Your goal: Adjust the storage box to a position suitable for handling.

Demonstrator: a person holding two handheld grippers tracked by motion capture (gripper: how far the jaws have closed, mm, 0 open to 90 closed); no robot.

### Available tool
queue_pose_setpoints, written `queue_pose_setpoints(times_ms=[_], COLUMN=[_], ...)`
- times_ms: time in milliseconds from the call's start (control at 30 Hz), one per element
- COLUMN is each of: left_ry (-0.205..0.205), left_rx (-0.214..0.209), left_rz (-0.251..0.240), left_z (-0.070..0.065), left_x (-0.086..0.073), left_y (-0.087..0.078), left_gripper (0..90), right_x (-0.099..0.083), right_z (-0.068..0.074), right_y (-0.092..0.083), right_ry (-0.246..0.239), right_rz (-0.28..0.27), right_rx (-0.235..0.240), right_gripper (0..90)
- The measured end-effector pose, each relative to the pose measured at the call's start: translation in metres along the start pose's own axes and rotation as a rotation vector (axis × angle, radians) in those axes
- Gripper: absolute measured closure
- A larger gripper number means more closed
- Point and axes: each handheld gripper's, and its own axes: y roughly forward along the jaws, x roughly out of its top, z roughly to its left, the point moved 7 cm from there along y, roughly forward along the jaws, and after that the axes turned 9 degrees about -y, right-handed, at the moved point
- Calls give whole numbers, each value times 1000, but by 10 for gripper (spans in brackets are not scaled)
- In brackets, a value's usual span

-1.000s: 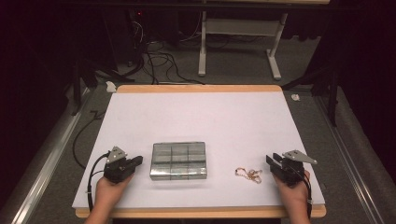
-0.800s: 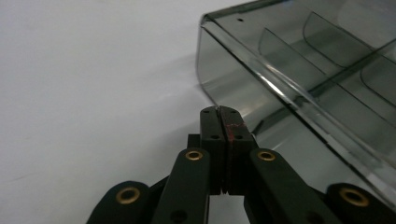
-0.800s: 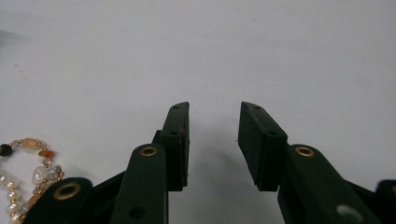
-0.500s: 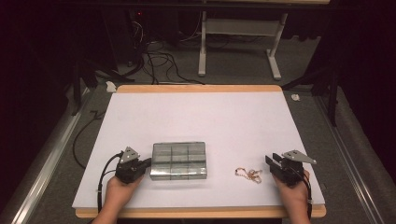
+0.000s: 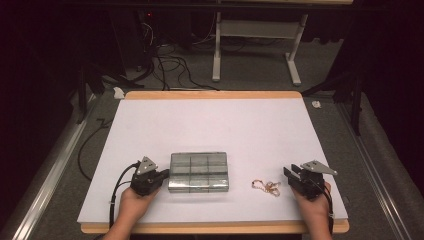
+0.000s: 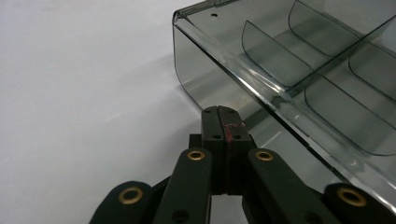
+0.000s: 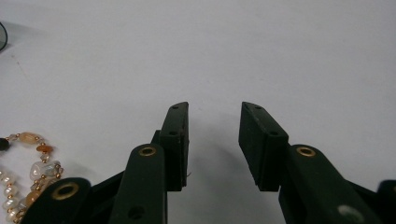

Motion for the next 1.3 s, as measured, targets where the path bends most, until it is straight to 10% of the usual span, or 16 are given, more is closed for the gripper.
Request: queue_pose_setpoints(times_ms=[800,1000,1167,1300], left_ry=[110,86,111,53], left_rx=[-52,-28,76,72], left_rz=[4,-41,-74,-111], left_z=[-45,-27,-4,5], left_x=[12,15,5,1], left_y=[29,11,-9,-13], left_gripper=[900,877,827,713], right_x=[0,0,3,12], right_z=[1,1,2,19], right_y=[0,0,-3,-12], right_ry=[-6,-10,-22,-72], right_rz=[5,6,-22,-55], right_rx=[-1,-2,15,49], right_gripper=[650,650,667,687])
